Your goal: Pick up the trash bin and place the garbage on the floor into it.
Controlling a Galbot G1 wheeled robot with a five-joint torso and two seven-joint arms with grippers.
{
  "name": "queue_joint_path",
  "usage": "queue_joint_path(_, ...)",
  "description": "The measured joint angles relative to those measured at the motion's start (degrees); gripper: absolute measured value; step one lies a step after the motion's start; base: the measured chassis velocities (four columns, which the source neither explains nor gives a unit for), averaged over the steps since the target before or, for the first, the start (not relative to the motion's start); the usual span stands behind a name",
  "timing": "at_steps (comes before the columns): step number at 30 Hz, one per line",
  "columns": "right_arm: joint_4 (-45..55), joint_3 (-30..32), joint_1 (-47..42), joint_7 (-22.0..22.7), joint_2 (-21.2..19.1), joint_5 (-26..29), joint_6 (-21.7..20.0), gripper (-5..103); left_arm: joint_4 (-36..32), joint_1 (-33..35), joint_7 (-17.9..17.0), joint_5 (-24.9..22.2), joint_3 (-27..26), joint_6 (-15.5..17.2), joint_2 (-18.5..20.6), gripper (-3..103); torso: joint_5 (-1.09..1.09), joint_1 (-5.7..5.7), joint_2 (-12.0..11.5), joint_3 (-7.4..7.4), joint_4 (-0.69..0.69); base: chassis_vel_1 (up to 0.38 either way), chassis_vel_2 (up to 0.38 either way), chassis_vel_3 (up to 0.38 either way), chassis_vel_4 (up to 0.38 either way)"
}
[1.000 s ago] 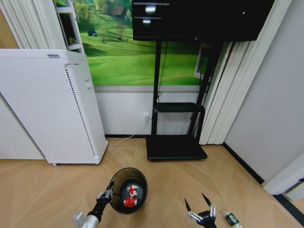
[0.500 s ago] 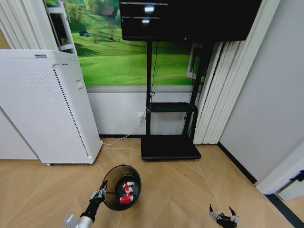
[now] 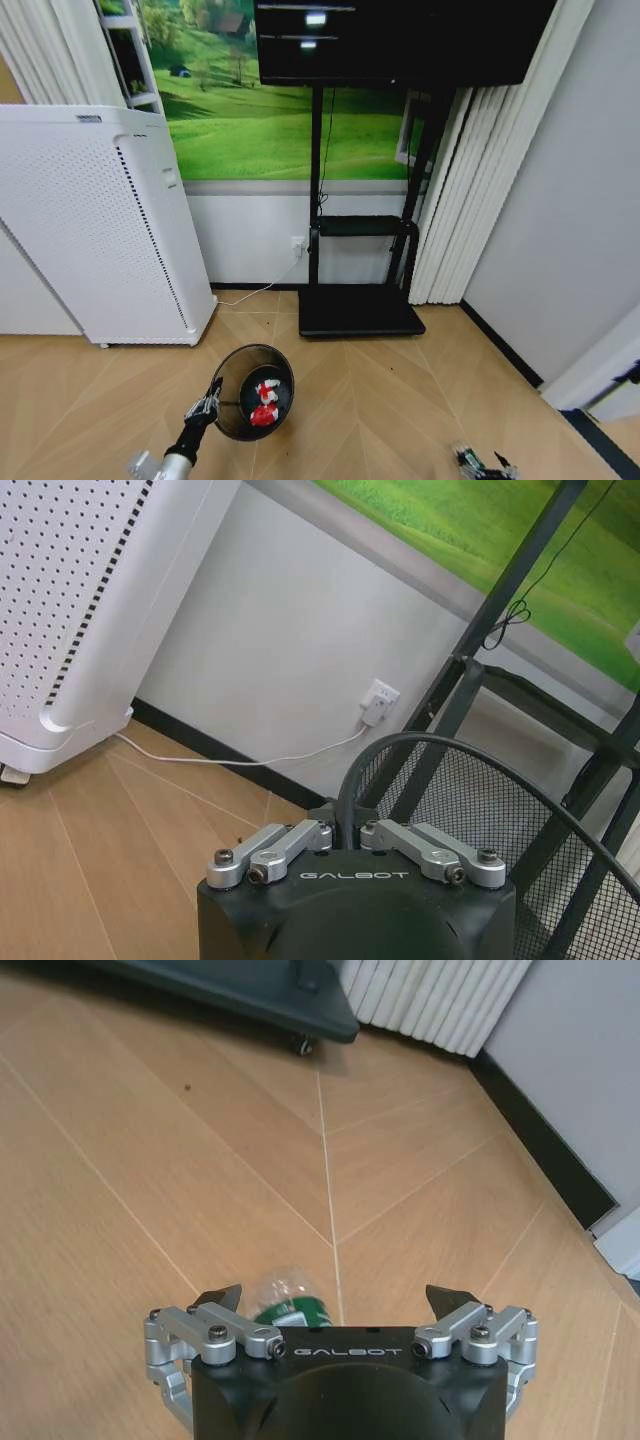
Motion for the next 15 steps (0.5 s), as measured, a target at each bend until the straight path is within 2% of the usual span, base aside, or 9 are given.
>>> queue_joint_path(6,-1.8,0.5,-0.2,-3.5,-1.9,-2.3,-0.9,100,0.8,-0.1,0.2,0.0,0.1,-0.5,-0.3,6,0.01,0.00,0.0,0.00,0.00,0.000,0.000,0.000,0.000)
queue_joint_path(15,-6.2,-1.1,1.0,-5.1,-5.2,-4.4,-0.1,100,1.6,0.2,0.5,0.0,0.2,-1.1,-0.4,6,0.00,-0.02,0.0,0.00,0.02,0.000,0.000,0.000,0.000)
